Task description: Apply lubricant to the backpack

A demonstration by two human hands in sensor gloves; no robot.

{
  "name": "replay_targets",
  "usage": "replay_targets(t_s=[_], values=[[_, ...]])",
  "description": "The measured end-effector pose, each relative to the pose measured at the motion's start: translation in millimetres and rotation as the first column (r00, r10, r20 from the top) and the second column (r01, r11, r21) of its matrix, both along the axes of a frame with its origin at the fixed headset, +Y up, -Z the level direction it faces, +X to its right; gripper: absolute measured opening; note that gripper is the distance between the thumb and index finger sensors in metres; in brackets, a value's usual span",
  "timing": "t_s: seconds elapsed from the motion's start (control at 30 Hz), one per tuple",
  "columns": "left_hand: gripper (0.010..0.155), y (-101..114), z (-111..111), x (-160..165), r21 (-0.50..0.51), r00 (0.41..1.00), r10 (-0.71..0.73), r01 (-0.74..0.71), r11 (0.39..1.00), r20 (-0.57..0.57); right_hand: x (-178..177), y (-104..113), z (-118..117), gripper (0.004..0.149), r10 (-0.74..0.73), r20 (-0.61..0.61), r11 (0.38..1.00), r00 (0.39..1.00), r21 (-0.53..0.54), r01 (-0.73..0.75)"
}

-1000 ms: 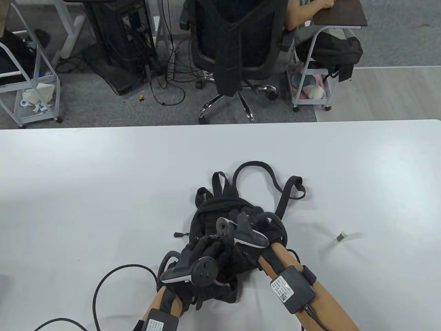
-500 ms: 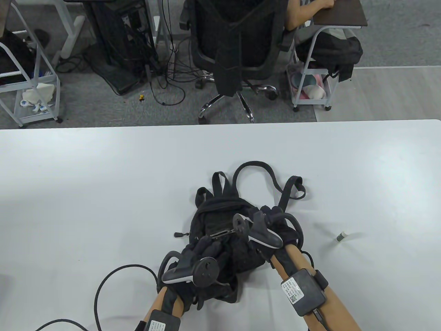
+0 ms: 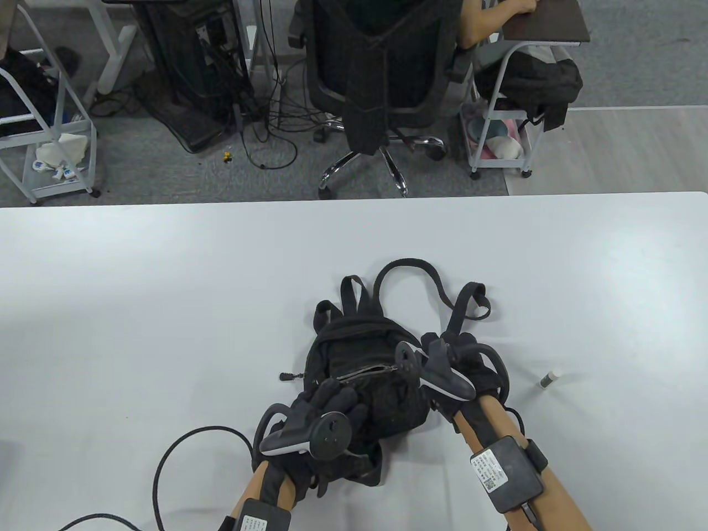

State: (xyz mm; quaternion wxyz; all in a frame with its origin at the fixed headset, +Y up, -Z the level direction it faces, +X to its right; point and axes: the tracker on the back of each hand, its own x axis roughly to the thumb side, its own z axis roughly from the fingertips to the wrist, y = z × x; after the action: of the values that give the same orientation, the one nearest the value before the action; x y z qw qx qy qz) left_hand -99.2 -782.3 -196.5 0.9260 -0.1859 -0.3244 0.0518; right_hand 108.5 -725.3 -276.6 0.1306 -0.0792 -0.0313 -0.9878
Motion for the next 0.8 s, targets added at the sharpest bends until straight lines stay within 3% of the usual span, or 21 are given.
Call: replay_targets(t_s=[0.37, 0.53, 0.67, 0.8], values=[[0.088, -1, -1, -1, -0.012, 1.0, 0.023, -0.023, 1.0, -0.01, 21, -4, 2, 0.039, -0.023, 0.04, 0.999, 0.999, -0.035, 0.024], [0.088, 1, -1, -1, -0.011, 0.998, 0.054, -0.054, 0.998, -0.018, 15, -7, 5, 0.039, 0.048, 0.025, 0.999, 0.999, -0.007, -0.047], [0.09, 1, -1, -4, -0.031, 0.995, 0.095, -0.096, 0.995, -0.02, 16, 0, 10, 0.046, 0.035, 0.024, 0.999, 0.999, 0.007, -0.035], [0.09, 6, 0, -8, 0.014, 0.989, 0.148, -0.148, 0.989, 0.003, 21, 16, 19, 0.05, 0.03, 0.021, 0.999, 0.999, 0.043, -0.031]])
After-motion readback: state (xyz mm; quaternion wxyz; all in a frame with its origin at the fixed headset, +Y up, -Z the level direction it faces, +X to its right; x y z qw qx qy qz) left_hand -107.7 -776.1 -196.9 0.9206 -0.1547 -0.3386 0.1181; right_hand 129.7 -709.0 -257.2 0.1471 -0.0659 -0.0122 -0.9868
